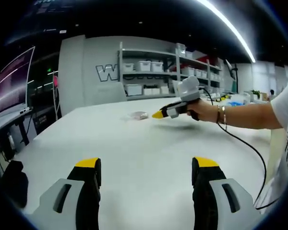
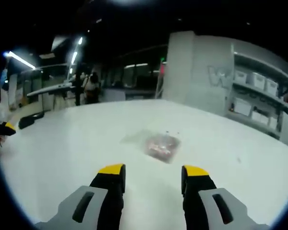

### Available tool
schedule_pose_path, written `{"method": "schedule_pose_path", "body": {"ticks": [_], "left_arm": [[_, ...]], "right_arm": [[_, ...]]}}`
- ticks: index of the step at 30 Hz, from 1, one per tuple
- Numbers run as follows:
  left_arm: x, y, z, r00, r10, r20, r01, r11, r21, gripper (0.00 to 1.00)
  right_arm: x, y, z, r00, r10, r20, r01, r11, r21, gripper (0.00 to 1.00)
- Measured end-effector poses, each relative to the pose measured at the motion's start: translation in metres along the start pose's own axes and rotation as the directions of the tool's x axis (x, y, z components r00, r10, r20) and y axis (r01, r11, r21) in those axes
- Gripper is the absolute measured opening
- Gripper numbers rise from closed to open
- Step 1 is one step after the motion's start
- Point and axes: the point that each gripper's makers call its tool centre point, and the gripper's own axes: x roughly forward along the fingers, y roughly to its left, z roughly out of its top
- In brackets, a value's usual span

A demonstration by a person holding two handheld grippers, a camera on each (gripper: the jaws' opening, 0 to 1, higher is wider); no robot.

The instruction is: Open the resealable bag by pulling the two sides of the seal apart until the entire bag opening is separated and visibly accessible.

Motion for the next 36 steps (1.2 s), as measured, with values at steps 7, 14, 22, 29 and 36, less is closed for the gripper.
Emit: {"method": "schedule_pose_path", "body": {"ticks": [7,14,22,29,36], "left_arm": [[-0.001,0.001,0.001,1.000,0.001,0.001,-0.001,1.000,0.000,0.76],[-0.002,0.005,0.001,1.000,0.016,0.000,-0.016,1.000,0.014,0.76],[-0.004,0.008,0.003,1.000,0.022,0.007,-0.022,1.000,0.009,0.76],[-0.003,0.010,0.001,1.000,0.024,0.005,-0.024,1.000,0.002,0.76],[-0.001,0.009,0.003,1.000,0.021,0.010,-0.021,1.000,-0.001,0.76]], "right_arm": [[0.006,-0.001,0.004,1.000,-0.003,0.001,0.003,1.000,-0.023,0.42],[0.011,0.000,0.008,1.000,-0.003,0.000,0.003,0.999,-0.041,0.41],[0.018,0.004,0.010,1.000,0.002,0.000,-0.002,0.996,-0.086,0.38],[0.020,0.007,0.011,1.000,0.014,0.000,-0.014,0.993,-0.119,0.36],[0.026,0.003,0.014,1.000,0.018,0.002,-0.017,0.987,-0.162,0.34]]}}
